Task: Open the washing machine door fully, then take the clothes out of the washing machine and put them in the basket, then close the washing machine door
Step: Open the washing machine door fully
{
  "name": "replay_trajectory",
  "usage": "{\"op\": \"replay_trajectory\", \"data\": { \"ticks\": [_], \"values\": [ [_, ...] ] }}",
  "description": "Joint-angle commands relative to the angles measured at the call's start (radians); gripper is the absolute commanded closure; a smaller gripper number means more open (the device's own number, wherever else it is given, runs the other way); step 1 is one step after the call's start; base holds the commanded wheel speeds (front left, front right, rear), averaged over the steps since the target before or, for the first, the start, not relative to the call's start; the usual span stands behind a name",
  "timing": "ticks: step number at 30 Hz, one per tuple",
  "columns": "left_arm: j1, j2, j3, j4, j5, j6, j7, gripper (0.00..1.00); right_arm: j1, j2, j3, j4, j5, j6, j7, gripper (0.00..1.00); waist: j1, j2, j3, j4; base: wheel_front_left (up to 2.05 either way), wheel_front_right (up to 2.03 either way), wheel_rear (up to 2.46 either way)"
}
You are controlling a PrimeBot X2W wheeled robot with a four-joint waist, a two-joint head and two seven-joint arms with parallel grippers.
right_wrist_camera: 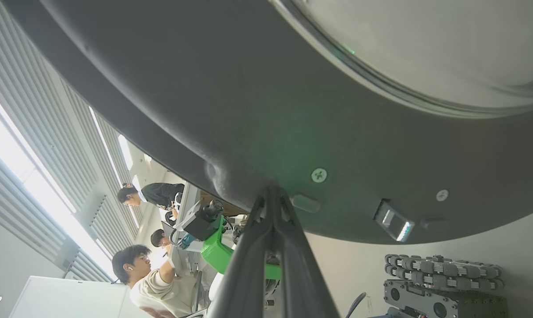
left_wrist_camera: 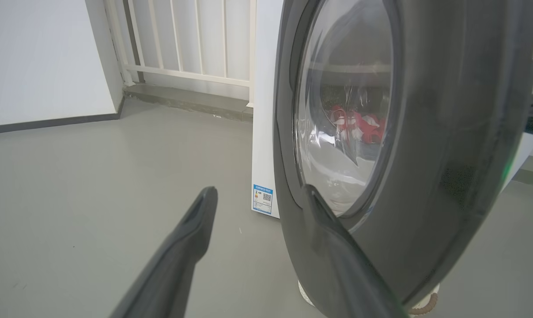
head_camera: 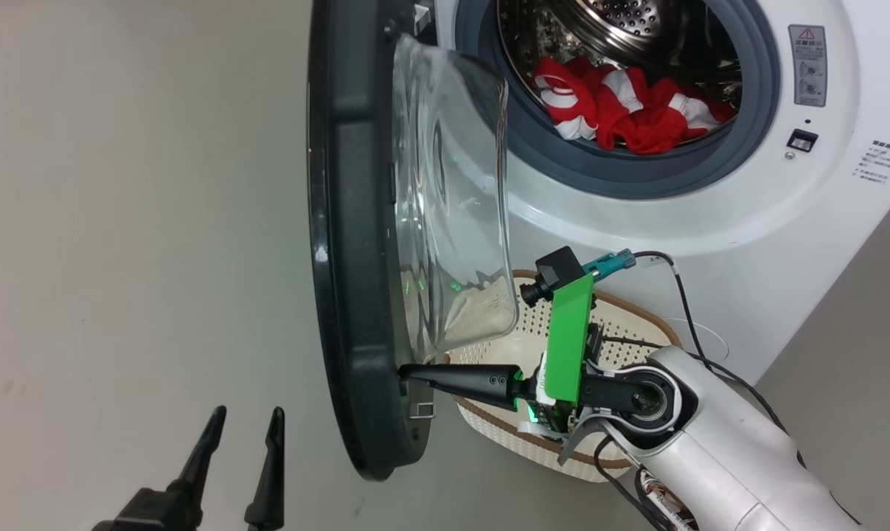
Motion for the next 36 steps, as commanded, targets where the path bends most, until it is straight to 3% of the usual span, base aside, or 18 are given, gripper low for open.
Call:
{"op": "replay_trajectory", "data": {
  "ticks": [1,4,5,6,7,8,24,36],
  "values": [
    [-0.008,0.015,0.039,-0.021,0.008,0.004,-0.008,0.00,-0.019,0.031,0.004,-0.022,-0.004,0.007,-0.014,1.00,0.0000,-0.0001,-0.004,-0.004,0.00,0.00,0.00],
    [-0.007,0.015,0.042,-0.018,0.011,0.001,-0.008,0.00,-0.013,0.031,-0.003,-0.019,-0.022,0.007,-0.027,1.00,0.0000,-0.0001,-0.008,-0.012,0.00,0.00,0.00],
    [-0.007,0.015,0.044,-0.018,0.012,0.000,-0.008,0.00,-0.009,0.031,-0.007,-0.019,-0.028,0.007,-0.030,0.89,0.0000,-0.0001,-0.011,-0.016,0.00,0.00,0.00],
    [-0.006,0.015,0.047,-0.017,0.014,-0.001,-0.008,0.00,-0.004,0.030,-0.011,-0.020,-0.033,0.007,-0.034,0.62,0.0000,-0.0001,-0.013,-0.020,0.00,0.00,0.00],
    [-0.005,0.015,0.049,-0.016,0.014,-0.003,-0.008,0.00,0.002,0.030,-0.016,-0.020,-0.039,0.007,-0.038,0.51,0.0000,-0.0001,-0.016,-0.024,0.00,0.00,0.00],
    [-0.005,0.015,0.052,-0.015,0.014,-0.004,-0.008,0.00,0.009,0.028,-0.021,-0.020,-0.045,0.007,-0.041,0.00,0.0000,-0.0001,-0.018,-0.028,0.00,0.00,0.00],
    [0.009,0.015,0.108,-0.006,0.030,-0.021,-0.008,0.00,0.148,-0.081,-0.057,0.000,-0.204,0.007,-0.165,0.00,0.0000,-0.0001,-0.039,-0.102,0.00,0.00,0.00],
    [0.020,0.015,0.127,-0.002,0.025,-0.024,-0.008,0.00,0.249,-0.165,-0.089,0.036,-0.298,0.007,-0.346,0.00,0.0000,-0.0001,-0.046,-0.132,0.00,0.00,0.00]
  ]
}}
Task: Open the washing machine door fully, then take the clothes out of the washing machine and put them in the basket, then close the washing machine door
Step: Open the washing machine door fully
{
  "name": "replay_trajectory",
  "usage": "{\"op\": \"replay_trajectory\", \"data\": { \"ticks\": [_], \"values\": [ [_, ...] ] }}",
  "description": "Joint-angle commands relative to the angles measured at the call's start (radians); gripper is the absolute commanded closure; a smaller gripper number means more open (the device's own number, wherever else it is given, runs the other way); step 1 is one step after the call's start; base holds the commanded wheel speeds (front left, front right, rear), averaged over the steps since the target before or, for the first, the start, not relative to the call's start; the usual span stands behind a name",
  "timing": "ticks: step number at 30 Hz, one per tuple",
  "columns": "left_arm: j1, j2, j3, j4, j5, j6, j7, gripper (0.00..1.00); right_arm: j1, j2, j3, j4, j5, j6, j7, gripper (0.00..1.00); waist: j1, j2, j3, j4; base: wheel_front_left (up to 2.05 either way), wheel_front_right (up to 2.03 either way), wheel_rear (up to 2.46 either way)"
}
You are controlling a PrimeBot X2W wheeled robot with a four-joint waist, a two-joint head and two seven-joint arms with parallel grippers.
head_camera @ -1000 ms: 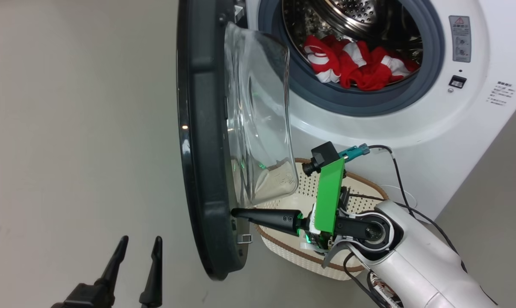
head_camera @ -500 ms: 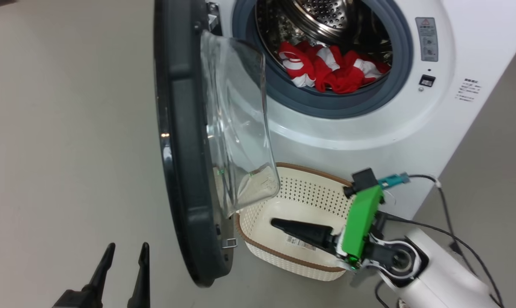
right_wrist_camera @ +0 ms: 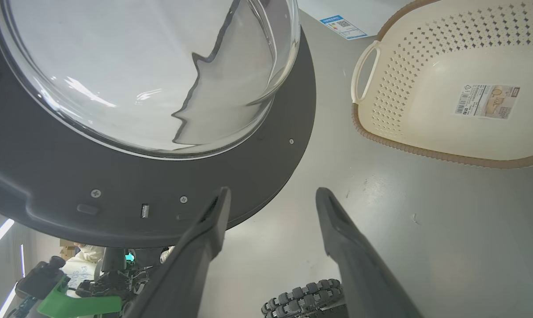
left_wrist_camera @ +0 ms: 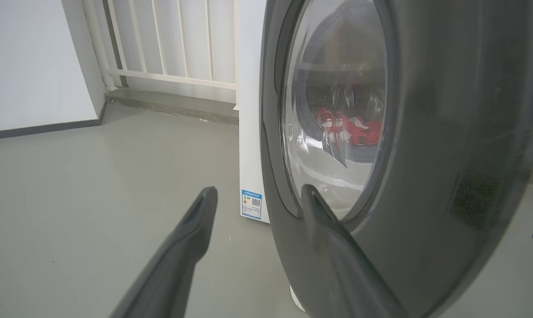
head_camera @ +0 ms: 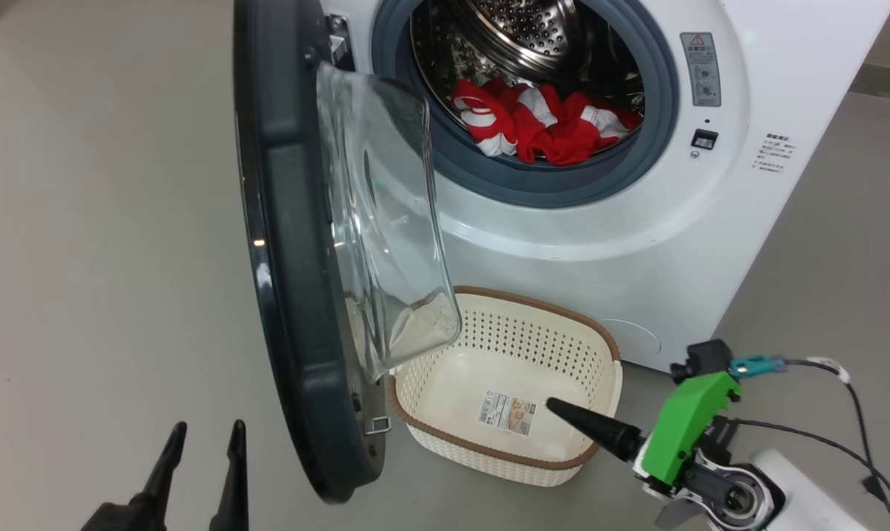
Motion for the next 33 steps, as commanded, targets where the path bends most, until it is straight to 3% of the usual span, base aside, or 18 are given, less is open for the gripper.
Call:
{"op": "replay_trajectory", "data": {
  "ticks": [1,9,33],
  "values": [
    [-0.003,0.014,0.037,-0.018,0.007,-0.005,-0.008,0.00,0.002,-0.009,-0.001,-0.019,-0.015,0.007,-0.022,0.00,0.0000,0.0000,0.000,-0.002,0.00,0.00,0.00],
    [0.001,0.014,0.045,-0.013,0.005,-0.003,-0.008,0.00,0.037,-0.032,0.011,0.003,-0.101,0.007,-0.176,0.00,0.0000,0.0000,-0.001,-0.015,0.00,0.00,0.00],
    [0.004,0.014,0.047,0.010,0.003,-0.004,-0.008,0.00,0.027,-0.105,0.230,0.045,-0.397,0.007,-0.621,0.00,0.0000,0.0000,-0.011,-0.025,0.00,0.00,0.00]
  ]
}}
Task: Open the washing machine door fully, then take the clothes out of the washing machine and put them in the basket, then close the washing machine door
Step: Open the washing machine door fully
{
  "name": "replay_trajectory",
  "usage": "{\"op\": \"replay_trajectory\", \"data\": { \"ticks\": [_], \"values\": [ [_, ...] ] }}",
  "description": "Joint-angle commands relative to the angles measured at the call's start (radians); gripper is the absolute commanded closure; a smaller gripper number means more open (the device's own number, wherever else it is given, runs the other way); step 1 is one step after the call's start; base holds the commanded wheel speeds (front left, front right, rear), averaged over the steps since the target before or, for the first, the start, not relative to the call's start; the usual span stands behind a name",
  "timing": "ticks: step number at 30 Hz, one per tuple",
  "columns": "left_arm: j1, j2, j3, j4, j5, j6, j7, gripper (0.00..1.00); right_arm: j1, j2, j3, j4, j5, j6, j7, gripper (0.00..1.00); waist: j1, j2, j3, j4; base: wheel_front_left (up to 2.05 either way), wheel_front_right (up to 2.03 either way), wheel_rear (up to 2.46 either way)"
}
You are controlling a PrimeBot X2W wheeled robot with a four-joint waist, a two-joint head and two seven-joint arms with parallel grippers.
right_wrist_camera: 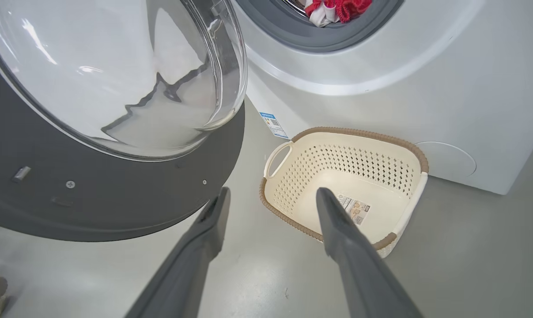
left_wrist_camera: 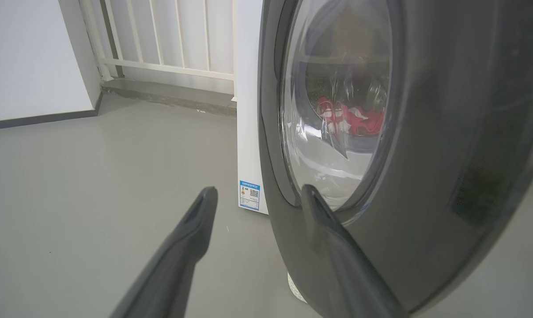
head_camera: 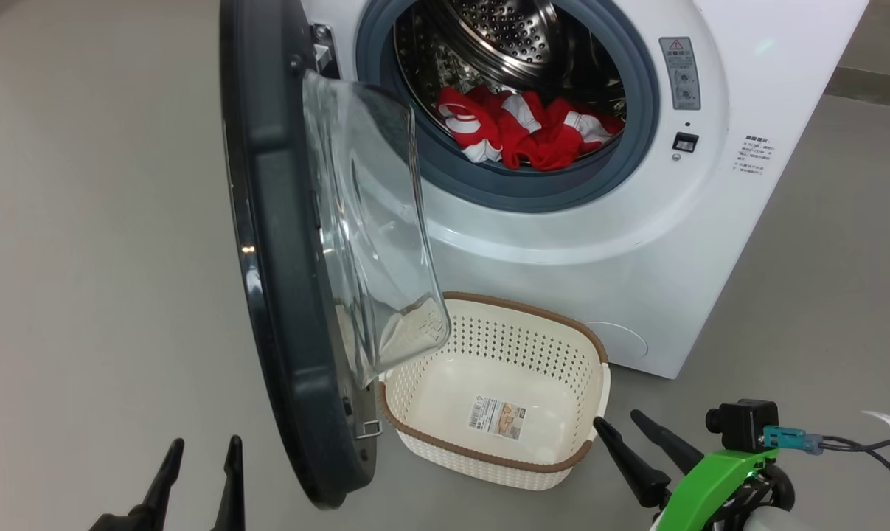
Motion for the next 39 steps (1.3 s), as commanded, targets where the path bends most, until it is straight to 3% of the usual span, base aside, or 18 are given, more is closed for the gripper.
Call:
{"op": "replay_trajectory", "data": {
  "ticks": [1,4,21,28,39],
  "values": [
    [-0.012,0.014,0.036,-0.019,0.004,-0.005,-0.008,0.00,-0.024,-0.019,0.013,-0.009,-0.035,0.006,-0.022,0.00,0.0000,0.0000,-0.001,0.000,0.00,0.00,0.00],
    [-0.011,0.014,0.037,-0.017,0.005,-0.005,-0.008,0.00,-0.032,-0.019,-0.012,0.000,-0.107,0.006,-0.031,0.00,0.0000,0.0000,-0.001,-0.002,0.00,0.00,0.00],
    [-0.013,0.014,0.035,-0.019,0.003,-0.002,-0.008,0.00,0.145,0.110,-0.476,-0.227,-0.686,0.006,-0.033,0.00,0.0000,0.0000,0.004,-0.003,0.00,0.00,0.00],
    [-0.011,0.014,0.033,-0.022,0.004,0.002,-0.008,0.00,0.214,0.170,-0.609,-0.277,-0.793,0.006,-0.033,0.00,0.0000,0.0000,0.005,-0.004,0.00,0.00,0.00],
    [-0.016,0.014,0.030,-0.015,-0.003,0.004,-0.008,0.00,0.252,0.198,-0.654,-0.251,-0.853,0.006,-0.033,0.00,0.0000,0.0000,0.010,-0.008,0.00,0.00,0.00]
  ]
}}
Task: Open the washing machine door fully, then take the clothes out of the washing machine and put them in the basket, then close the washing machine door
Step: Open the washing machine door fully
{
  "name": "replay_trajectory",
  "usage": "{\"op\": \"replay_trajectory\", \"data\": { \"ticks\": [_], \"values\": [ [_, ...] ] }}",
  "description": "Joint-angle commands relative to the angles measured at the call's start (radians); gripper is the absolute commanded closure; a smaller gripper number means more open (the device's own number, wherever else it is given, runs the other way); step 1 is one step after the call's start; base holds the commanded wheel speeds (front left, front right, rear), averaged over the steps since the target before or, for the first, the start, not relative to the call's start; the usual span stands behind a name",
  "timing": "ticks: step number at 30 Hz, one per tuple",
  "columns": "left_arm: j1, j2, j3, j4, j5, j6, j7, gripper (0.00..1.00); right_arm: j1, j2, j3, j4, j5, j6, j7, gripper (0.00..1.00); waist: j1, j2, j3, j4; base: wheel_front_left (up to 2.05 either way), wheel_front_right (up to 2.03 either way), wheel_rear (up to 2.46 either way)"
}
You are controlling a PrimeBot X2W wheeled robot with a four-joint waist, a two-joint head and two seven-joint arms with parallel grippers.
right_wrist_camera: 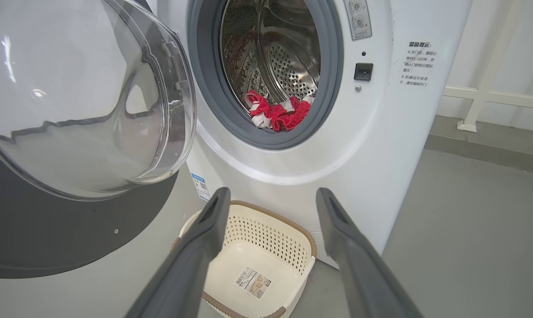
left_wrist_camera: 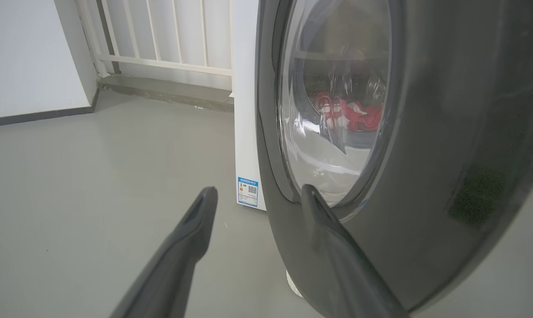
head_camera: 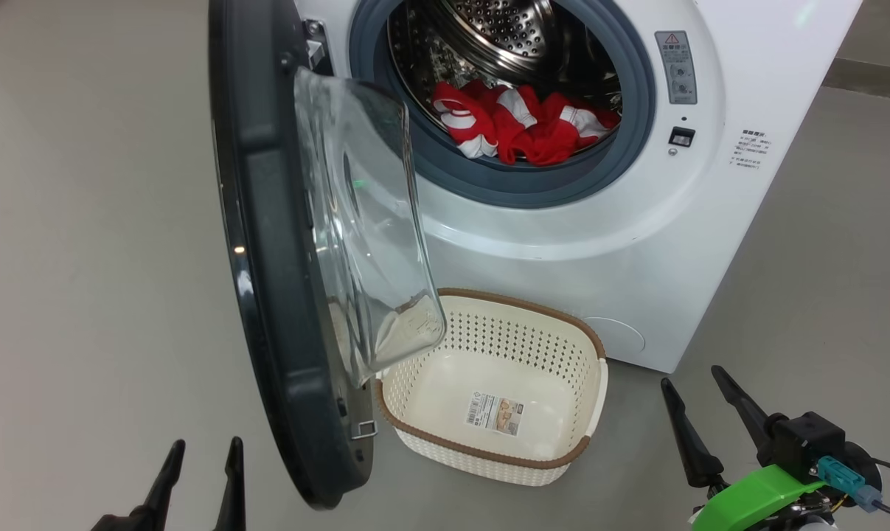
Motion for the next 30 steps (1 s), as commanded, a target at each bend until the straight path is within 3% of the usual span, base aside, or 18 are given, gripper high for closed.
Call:
{"op": "replay_trajectory", "data": {
  "ticks": [1,6,7,8,13,19,25,30],
  "values": [
    [-0.017,0.014,0.031,-0.019,-0.002,0.004,-0.008,0.00,-0.013,-0.007,0.010,-0.022,-0.009,0.006,-0.009,0.00,0.0000,0.0000,-0.001,-0.001,0.00,0.00,0.00],
    [-0.017,0.014,0.033,-0.018,0.001,0.005,-0.008,0.00,-0.015,-0.005,0.007,-0.024,-0.016,0.006,-0.009,0.00,0.0000,0.0000,-0.005,-0.002,0.00,0.00,0.00],
    [-0.018,0.014,0.035,-0.020,0.002,0.005,-0.008,0.55,-0.015,-0.005,0.006,-0.025,-0.017,0.006,-0.009,0.00,0.0000,0.0000,-0.007,-0.002,0.00,0.00,0.00],
    [-0.019,0.014,0.038,-0.024,0.000,0.005,-0.008,1.00,-0.015,-0.003,0.006,-0.026,-0.017,0.006,-0.009,0.00,0.0000,0.0000,-0.008,-0.002,0.00,0.00,0.00],
    [-0.045,0.014,0.090,-0.125,-0.038,0.017,-0.008,1.00,-0.011,0.000,0.007,-0.029,-0.018,0.006,-0.009,0.00,0.0000,0.0000,-0.013,0.000,0.00,0.00,0.00],
    [-0.078,0.014,0.124,-0.396,-0.106,0.063,-0.008,1.00,-0.010,-0.002,0.006,-0.033,-0.019,0.006,-0.009,0.00,0.0000,0.0000,-0.014,0.000,0.00,0.00,0.00],
    [-0.071,0.014,-0.014,-0.644,-0.113,0.073,-0.008,1.00,-0.013,-0.003,0.006,-0.037,-0.021,0.006,-0.009,0.00,0.0000,0.0000,-0.013,-0.002,0.00,0.00,0.00],
    [-0.026,0.014,-0.207,-0.674,-0.087,0.059,-0.008,1.00,-0.013,-0.003,0.013,-0.037,-0.019,0.006,-0.009,0.00,0.0000,0.0000,-0.016,-0.004,0.00,0.00,0.00]
  ]
}}
